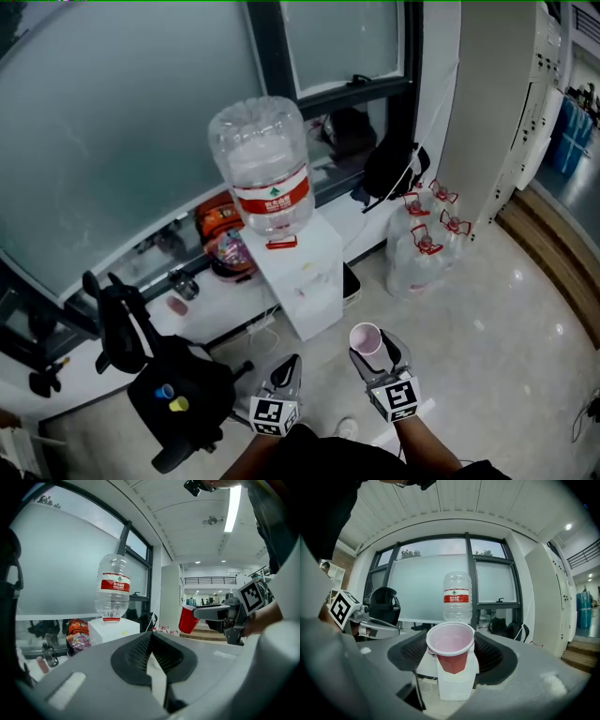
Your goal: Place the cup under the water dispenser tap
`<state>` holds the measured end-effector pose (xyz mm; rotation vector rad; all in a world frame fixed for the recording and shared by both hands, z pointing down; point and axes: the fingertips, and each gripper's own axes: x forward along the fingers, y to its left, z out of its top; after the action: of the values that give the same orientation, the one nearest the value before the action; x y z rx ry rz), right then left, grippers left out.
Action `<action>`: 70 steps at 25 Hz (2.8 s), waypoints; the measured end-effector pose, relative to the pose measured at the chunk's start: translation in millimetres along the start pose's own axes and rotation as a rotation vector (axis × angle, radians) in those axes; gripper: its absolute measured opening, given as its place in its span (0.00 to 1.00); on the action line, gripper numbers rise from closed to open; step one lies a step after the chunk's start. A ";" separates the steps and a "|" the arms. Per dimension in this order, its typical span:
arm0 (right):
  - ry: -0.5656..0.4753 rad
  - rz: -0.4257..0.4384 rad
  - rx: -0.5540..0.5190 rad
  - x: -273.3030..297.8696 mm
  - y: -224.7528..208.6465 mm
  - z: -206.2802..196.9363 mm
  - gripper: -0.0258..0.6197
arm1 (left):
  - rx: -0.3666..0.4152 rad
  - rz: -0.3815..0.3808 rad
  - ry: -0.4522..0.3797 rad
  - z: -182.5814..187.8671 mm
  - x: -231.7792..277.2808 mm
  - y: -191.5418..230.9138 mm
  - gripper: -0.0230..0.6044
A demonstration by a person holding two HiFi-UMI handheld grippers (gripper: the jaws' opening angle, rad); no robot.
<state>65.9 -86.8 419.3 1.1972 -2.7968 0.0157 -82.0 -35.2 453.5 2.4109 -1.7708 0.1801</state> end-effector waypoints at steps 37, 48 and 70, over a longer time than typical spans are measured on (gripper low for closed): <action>0.132 0.177 -0.021 178.3 -17.8 -53.8 0.53 | -0.088 0.155 0.096 -44.2 95.3 119.6 0.06; 0.161 0.174 -0.010 200.2 -43.2 -142.2 0.53 | -0.051 0.220 0.059 -91.9 147.1 126.0 0.06; 0.216 0.153 -0.088 304.0 -81.2 -340.7 0.52 | -0.078 0.286 0.075 -264.7 225.6 145.8 0.06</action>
<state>-54.4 -345.7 784.9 0.9014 -2.6624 0.0312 -156.8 -240.2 761.1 2.0611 -2.0394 0.2245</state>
